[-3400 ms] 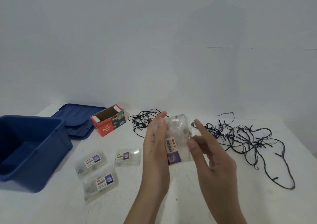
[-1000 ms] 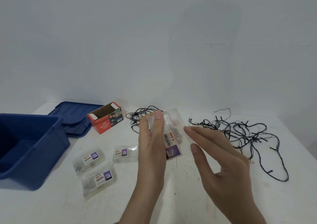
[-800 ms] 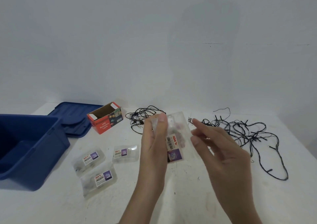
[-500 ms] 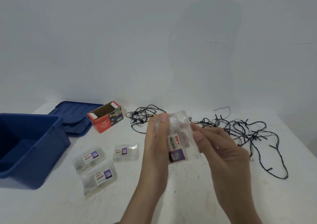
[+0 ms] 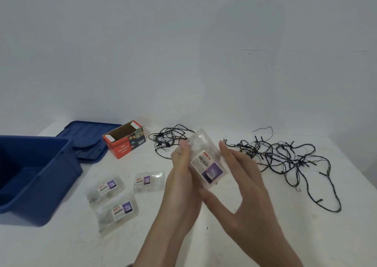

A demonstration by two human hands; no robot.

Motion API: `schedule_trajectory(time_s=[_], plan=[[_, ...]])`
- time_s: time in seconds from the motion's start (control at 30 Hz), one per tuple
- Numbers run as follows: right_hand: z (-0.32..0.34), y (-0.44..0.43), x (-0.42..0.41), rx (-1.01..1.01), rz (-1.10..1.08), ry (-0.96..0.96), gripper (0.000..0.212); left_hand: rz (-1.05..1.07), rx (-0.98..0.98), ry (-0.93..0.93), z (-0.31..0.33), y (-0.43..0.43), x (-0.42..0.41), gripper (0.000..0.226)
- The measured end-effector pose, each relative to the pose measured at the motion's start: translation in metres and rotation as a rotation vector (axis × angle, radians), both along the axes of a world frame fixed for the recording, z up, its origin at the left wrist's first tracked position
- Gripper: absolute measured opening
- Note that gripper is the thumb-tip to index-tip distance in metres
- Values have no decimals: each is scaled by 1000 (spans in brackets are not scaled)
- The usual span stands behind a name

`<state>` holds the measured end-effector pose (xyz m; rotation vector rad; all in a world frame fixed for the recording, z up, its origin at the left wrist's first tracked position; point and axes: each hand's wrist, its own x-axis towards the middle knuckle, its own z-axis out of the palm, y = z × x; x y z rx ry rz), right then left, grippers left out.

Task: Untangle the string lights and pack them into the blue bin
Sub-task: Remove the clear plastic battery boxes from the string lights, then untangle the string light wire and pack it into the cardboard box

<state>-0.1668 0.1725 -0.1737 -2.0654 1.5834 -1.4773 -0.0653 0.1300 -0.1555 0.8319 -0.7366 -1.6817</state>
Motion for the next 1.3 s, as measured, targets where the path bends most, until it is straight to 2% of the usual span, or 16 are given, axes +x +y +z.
schedule_trajectory(time_s=[0.07, 0.13, 0.17, 0.23, 0.33, 0.57, 0.67, 0.77, 0.87, 1.07, 1.2, 1.3], plan=[[-6, -4, -2, -24, -31, 84, 74, -59, -39, -2, -6, -3, 5, 56], [-10, -7, -8, -11, -27, 60, 70, -74, -165, -114, -14, -6, 10, 47], [-10, -8, -13, 40, 2, 8, 71, -48, -278, -248, -16, -7, 15, 45], [-8, -10, -23, 171, 82, -100, 72, -37, -533, -575, -17, -10, 28, 57], [-6, -13, -36, 238, 214, -164, 67, -193, -732, -850, -16, -13, 42, 71], [-6, -14, -42, 307, 309, -105, 78, -123, -778, -1077, -21, -17, 51, 71], [-9, -15, -38, 319, 343, -101, 71, -183, -905, -1320, -24, -14, 48, 71], [-16, -22, -35, 345, 388, -102, 74, -151, -1024, -1419, -31, -19, 41, 68], [-26, -34, -37, 371, 400, -106, 79, -122, -983, -1440, -37, -24, 35, 63], [-55, -62, -43, 485, 453, -130, 84, -195, -886, -1452, -61, -39, 26, 63], [-76, -91, -48, 463, 441, -77, 92, -98, -746, -1575, -78, -65, 32, 65], [-92, -109, -45, 445, 372, -120, 85, 42, -566, -1639, -87, -99, 53, 66]])
